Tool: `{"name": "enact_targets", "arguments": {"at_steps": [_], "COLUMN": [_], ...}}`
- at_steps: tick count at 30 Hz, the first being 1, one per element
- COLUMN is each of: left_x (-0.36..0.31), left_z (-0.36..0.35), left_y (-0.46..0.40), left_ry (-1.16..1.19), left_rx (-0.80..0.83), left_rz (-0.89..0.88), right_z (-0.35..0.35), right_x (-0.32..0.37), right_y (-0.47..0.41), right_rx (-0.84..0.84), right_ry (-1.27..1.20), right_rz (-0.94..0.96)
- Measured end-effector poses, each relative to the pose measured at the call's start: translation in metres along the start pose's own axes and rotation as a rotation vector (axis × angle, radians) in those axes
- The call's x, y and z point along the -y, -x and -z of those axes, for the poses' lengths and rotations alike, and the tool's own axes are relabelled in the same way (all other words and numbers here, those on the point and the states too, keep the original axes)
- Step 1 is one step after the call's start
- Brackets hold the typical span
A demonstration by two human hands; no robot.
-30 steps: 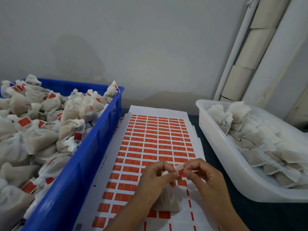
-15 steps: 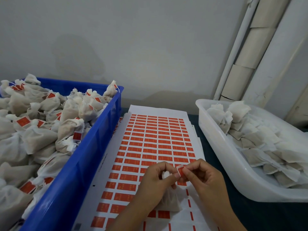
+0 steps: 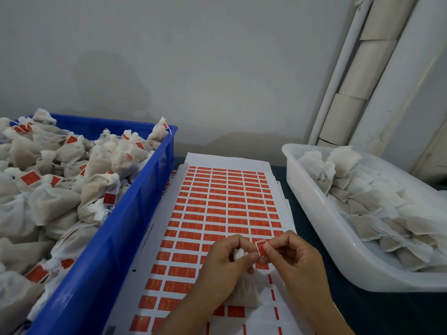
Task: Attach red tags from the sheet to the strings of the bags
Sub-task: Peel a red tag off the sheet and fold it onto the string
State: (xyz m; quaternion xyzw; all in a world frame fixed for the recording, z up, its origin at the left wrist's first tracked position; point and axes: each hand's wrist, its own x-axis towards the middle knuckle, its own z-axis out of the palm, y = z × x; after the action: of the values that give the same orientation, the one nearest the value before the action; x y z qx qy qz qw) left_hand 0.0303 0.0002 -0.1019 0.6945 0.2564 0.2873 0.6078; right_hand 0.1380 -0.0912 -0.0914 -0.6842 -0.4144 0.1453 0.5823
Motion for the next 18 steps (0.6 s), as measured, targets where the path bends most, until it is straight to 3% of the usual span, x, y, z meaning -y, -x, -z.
{"name": "enact_targets", "arguments": {"at_steps": [18], "left_x": [0.0006], "left_z": [-0.0014], "left_y": [0.0006], "left_ry": [-0.08], "left_rx": [-0.049], "left_rz": [0.003], "right_z": [-0.0042], "right_x": [0.0012], "right_y": [0.0018], "right_rx": [0.001], "right_ry": [-0.032], "right_rz": [-0.008]}}
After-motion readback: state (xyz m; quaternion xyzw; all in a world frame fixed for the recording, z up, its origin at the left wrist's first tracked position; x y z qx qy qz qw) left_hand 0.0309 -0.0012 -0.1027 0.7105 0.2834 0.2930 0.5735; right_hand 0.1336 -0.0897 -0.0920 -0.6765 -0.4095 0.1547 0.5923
